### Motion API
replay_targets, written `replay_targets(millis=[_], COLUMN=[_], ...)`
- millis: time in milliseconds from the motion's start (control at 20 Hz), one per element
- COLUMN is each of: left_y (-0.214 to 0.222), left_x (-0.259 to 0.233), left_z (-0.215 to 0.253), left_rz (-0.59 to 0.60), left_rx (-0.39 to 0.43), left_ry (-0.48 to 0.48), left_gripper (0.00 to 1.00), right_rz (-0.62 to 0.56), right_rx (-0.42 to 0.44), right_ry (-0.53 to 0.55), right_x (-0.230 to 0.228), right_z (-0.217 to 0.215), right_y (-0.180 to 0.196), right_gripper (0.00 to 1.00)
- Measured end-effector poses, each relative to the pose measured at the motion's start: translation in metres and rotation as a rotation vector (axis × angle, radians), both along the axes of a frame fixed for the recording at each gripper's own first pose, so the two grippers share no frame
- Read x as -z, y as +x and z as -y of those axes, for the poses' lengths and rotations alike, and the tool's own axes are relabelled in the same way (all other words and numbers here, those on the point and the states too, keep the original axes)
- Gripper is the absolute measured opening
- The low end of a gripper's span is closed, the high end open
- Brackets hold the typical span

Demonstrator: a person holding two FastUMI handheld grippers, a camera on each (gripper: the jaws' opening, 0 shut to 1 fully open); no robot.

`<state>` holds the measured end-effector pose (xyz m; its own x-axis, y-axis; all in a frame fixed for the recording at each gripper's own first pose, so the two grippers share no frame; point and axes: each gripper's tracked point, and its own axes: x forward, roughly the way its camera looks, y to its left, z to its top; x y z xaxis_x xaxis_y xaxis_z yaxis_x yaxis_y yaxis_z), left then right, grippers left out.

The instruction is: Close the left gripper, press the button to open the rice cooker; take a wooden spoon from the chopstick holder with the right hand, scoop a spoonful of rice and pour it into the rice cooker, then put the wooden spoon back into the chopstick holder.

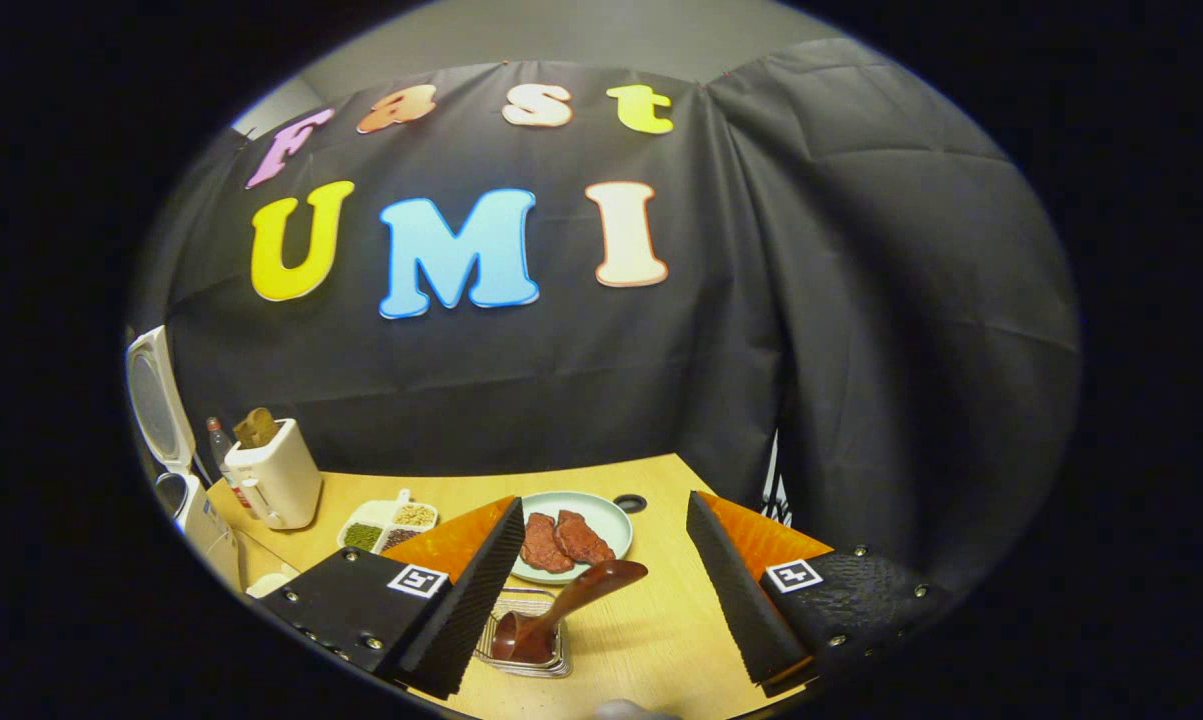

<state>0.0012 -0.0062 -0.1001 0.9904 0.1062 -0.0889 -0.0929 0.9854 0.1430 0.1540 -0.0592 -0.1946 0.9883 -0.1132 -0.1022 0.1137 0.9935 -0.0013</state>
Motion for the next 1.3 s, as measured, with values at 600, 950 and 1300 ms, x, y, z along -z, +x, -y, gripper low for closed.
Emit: replay_targets(millis=[600,950,1300], left_y=[0.002,0.035,0.173], left_x=[-0.064,-0.110,-0.169], left_z=[-0.026,-0.057,-0.143], left_rz=[0.094,0.073,0.033], left_rx=[0.004,-0.022,-0.115], left_ry=[-0.050,-0.104,-0.160], left_gripper=[1.00,1.00,0.99], right_rz=[0.216,0.188,0.096], right_rx=[-0.131,-0.189,-0.190], right_ry=[-0.054,-0.021,-0.008], right_x=[-0.145,-0.149,-0.124], right_z=[-0.070,-0.103,-0.109], right_y=[-0.144,-0.169,-0.161], right_gripper=[0.97,0.97,0.97])
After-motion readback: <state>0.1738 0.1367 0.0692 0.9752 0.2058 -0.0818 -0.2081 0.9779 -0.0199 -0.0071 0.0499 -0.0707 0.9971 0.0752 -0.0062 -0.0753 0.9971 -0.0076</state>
